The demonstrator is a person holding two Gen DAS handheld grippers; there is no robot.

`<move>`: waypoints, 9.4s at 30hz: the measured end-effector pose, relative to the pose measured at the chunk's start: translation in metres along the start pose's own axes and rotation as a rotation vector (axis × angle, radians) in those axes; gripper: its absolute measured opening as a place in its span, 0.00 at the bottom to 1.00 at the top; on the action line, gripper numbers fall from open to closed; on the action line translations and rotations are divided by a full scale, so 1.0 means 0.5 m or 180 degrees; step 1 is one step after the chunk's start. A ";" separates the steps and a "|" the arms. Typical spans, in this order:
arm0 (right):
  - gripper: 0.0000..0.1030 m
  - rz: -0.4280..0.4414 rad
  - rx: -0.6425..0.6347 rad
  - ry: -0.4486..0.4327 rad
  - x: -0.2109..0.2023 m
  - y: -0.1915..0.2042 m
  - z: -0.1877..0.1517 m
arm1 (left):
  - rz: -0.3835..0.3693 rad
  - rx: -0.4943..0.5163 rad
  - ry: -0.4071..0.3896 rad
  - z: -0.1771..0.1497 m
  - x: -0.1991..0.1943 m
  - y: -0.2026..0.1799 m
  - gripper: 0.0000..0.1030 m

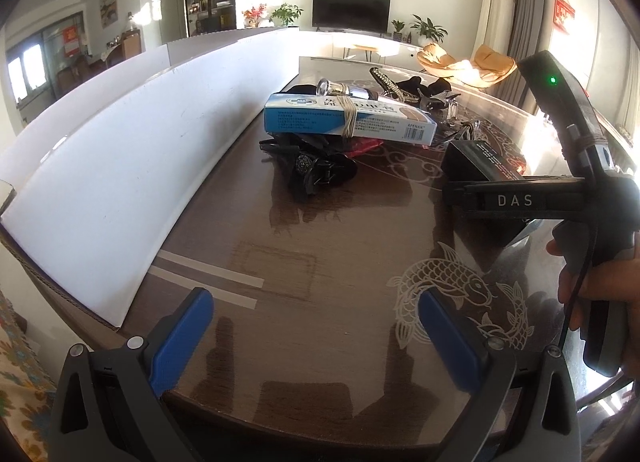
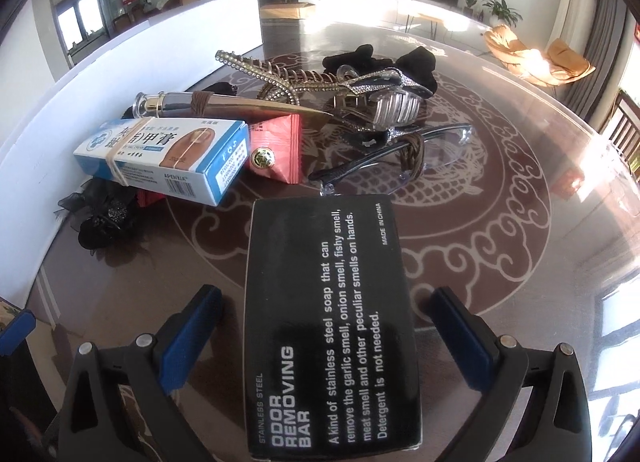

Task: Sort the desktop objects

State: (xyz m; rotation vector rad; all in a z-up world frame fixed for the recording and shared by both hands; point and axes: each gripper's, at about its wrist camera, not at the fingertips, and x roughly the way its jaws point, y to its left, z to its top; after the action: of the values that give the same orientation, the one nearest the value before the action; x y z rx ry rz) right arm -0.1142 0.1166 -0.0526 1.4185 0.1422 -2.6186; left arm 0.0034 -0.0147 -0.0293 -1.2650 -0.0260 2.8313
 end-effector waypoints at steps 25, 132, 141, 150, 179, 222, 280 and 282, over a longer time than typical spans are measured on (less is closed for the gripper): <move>1.00 -0.0057 0.0066 -0.0142 -0.029 -0.073 -0.038 | 0.0009 0.0079 0.0081 0.001 0.021 -0.016 1.00; 0.57 0.1525 -0.0889 -0.0397 -0.189 0.349 0.318 | 0.0217 -0.0774 0.0016 0.301 -0.092 0.423 0.33; 0.61 0.1471 -0.1347 0.0126 -0.008 0.576 0.344 | 0.0687 -0.0874 0.0633 0.297 0.039 0.506 0.46; 0.83 0.1204 -0.1704 -0.0106 -0.020 0.542 0.304 | 0.0740 -0.0942 0.0595 0.270 0.042 0.504 0.67; 0.97 0.0019 -0.0155 -0.0279 -0.129 -0.107 -0.133 | -0.0225 0.0386 0.0541 0.006 0.002 -0.064 0.86; 1.00 -0.0001 -0.0026 -0.0166 -0.086 -0.101 -0.119 | -0.0120 0.0320 0.0152 0.011 0.016 -0.033 1.00; 1.00 -0.0003 -0.0029 -0.0167 -0.086 -0.101 -0.120 | -0.0081 0.0257 0.0188 0.005 0.012 -0.009 1.00; 1.00 -0.0003 -0.0029 -0.0167 -0.086 -0.101 -0.120 | -0.0074 0.0249 0.0184 0.004 0.013 -0.010 1.00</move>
State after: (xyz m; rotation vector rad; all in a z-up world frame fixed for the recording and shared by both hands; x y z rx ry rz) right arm -0.0511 0.1797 -0.0488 1.3458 0.1483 -2.6496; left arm -0.0023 -0.0095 -0.0323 -1.3205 0.0704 2.7457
